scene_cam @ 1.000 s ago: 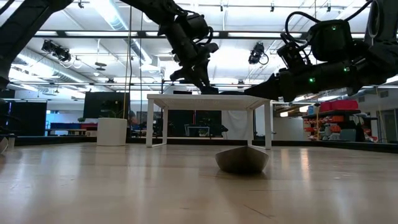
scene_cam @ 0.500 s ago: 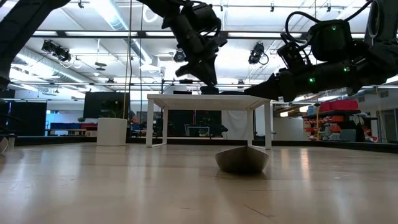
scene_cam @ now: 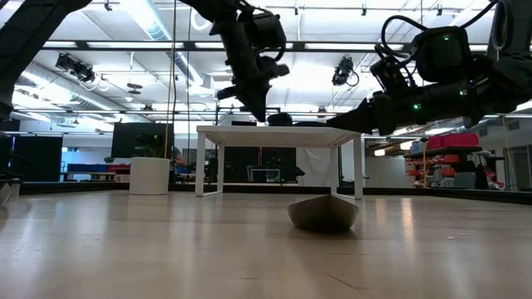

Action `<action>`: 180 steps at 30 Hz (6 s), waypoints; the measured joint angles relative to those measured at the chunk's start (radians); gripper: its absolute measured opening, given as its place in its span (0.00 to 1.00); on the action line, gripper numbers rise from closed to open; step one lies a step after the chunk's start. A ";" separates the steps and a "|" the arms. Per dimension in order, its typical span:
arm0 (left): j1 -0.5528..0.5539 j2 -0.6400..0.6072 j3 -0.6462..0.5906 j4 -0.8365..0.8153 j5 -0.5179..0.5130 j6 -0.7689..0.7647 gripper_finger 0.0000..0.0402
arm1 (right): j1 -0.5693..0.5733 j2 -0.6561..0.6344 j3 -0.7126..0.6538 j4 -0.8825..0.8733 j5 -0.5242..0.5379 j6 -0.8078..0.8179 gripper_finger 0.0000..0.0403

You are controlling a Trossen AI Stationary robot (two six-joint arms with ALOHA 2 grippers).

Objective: Pick & Place Mini shaped plates
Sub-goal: Stack the black plate on top of the black plate on the shelf

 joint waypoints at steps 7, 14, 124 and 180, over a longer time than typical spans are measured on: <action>-0.015 0.015 -0.009 0.039 -0.005 0.018 0.03 | 0.000 0.000 0.000 0.000 0.000 0.002 0.03; -0.034 0.015 -0.009 0.071 -0.009 0.020 0.01 | 0.000 0.000 0.000 0.000 0.000 0.002 0.03; -0.734 -0.242 -0.513 -0.389 -0.208 -0.492 0.03 | 0.178 0.000 0.000 -0.034 -0.100 0.287 0.03; -1.018 -0.583 -1.194 0.173 0.128 -1.163 0.32 | 0.193 0.000 0.001 -0.001 0.017 0.156 0.03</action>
